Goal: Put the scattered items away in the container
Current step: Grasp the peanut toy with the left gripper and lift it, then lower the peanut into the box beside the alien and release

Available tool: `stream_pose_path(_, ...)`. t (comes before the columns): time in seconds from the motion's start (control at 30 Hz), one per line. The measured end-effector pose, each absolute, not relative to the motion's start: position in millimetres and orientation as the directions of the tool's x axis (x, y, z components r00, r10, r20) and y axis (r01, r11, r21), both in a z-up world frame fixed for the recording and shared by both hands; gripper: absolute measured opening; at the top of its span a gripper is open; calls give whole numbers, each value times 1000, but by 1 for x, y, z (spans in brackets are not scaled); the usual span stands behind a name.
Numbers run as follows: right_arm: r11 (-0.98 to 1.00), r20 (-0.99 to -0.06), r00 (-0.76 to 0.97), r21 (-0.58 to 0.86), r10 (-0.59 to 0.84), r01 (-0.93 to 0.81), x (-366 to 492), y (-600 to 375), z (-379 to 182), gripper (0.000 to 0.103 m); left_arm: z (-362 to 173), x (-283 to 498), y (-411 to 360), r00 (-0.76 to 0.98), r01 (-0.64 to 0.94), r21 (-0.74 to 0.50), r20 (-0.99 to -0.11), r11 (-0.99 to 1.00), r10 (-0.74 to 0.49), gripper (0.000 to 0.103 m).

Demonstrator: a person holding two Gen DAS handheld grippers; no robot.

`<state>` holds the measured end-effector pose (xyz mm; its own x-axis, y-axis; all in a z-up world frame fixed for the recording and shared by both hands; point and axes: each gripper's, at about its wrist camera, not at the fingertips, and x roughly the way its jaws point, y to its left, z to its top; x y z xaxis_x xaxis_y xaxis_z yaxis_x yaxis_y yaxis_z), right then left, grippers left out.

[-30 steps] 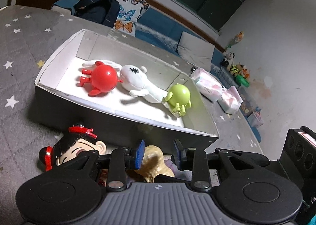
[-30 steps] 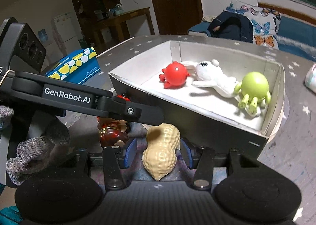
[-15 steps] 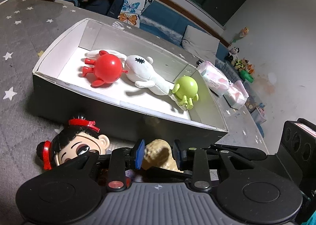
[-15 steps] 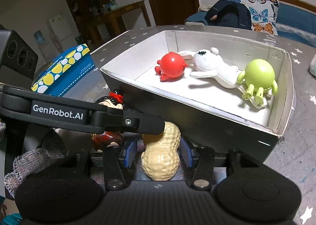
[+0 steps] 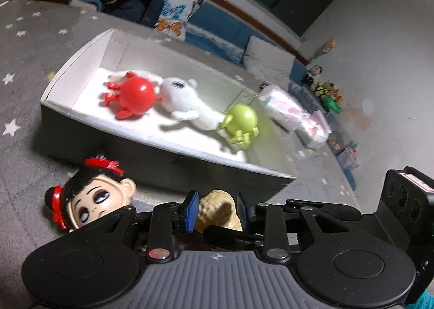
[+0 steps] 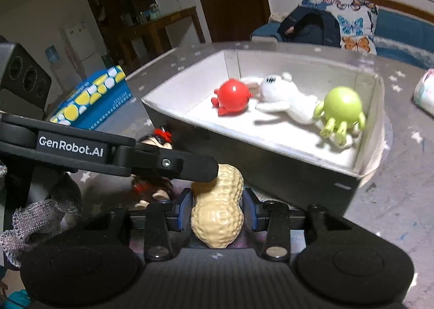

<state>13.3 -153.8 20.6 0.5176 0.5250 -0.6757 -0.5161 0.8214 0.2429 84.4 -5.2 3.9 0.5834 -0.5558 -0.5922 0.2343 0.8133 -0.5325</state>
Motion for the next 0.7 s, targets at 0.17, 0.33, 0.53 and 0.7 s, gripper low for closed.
stream_pose_path(0.17, 820, -621, 573, 215, 534, -530, 8, -164, 53, 40, 37, 82, -11, 628, 296, -531, -518, 794, -580, 33)
stream_pose_path(0.33, 826, -584, 620, 171, 524, -537, 26, -169, 76, 40, 57, 104, -17, 660, 323, -517, -477, 793, -580, 33)
stream_pose_path(0.53, 832, -609, 618, 130, 496, -540, 67, -165, 78, 40, 49, 144, -21, 660, 289, -540, -486, 790, -573, 33)
stream_pose_path(0.7, 833, -660, 584, 118, 473, -541, 97, -157, 61, 40, 28, 173, -21, 638, 240, -567, -520, 788, -568, 33)
